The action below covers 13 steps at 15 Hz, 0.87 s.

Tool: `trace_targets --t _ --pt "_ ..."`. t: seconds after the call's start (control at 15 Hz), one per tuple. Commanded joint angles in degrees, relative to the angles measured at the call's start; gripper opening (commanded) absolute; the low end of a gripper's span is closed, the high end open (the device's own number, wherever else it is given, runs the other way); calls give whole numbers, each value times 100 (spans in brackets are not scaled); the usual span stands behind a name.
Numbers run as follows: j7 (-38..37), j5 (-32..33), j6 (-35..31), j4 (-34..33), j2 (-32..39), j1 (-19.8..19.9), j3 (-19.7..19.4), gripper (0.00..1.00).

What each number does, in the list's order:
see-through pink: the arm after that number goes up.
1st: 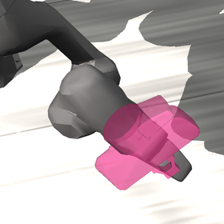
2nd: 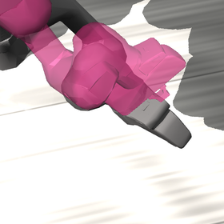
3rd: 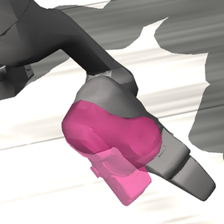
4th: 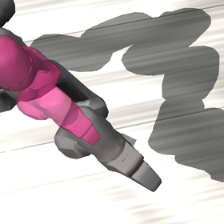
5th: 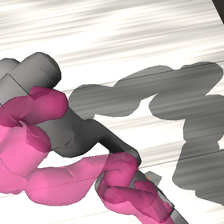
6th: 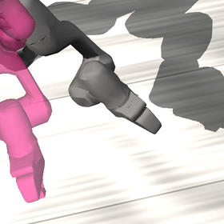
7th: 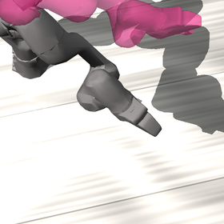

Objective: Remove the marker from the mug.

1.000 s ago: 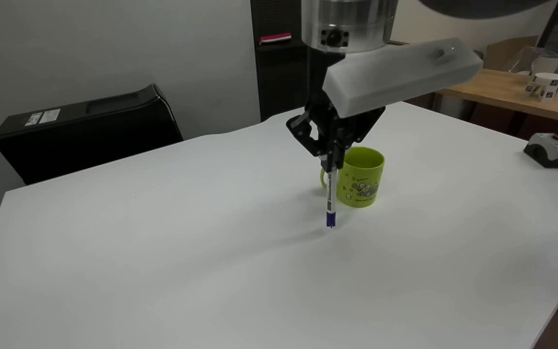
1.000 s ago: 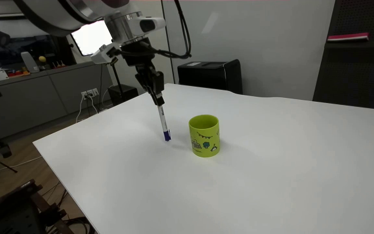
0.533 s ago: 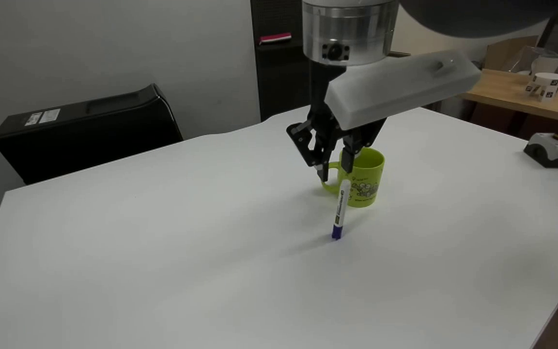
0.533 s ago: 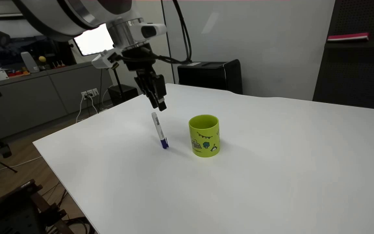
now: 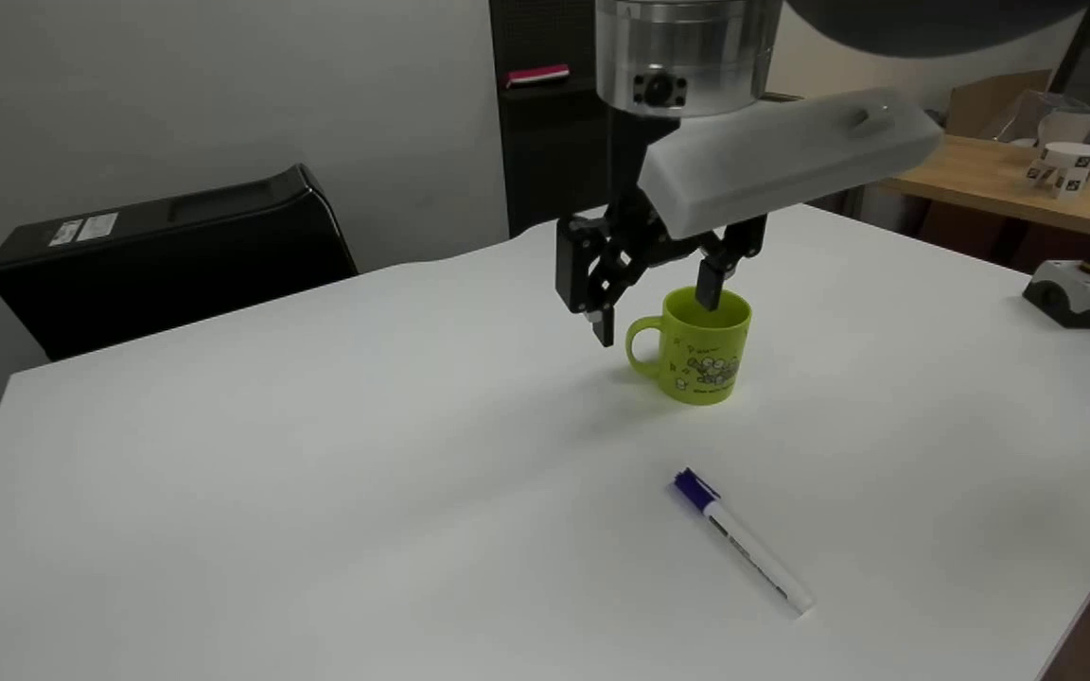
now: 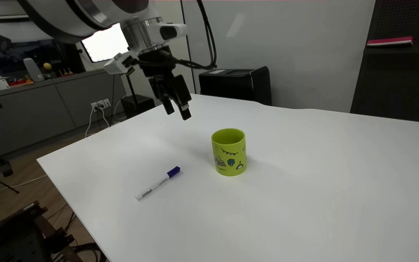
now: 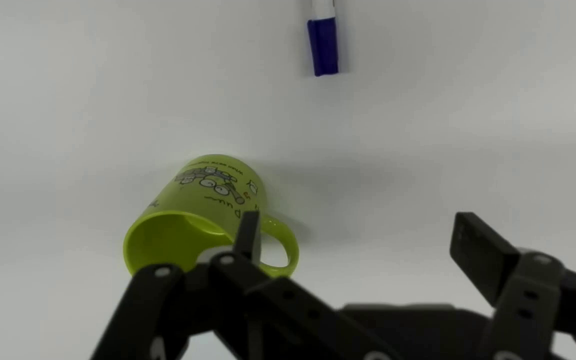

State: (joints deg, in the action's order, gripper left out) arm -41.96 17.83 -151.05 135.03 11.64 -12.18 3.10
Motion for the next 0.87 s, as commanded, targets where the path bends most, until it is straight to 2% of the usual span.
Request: trace_targets --t 0.0,0.2,0.27,0.4,0.8 --pt "715 -512 456 -31 -345 103 78 100" --pt "1839 -1337 904 31 -702 251 209 100" --pt "1318 -959 638 -30 -394 134 105 100" --pt "1698 -1218 812 -25 -573 215 170 100" --pt "1747 -1232 836 4 -622 233 203 100"
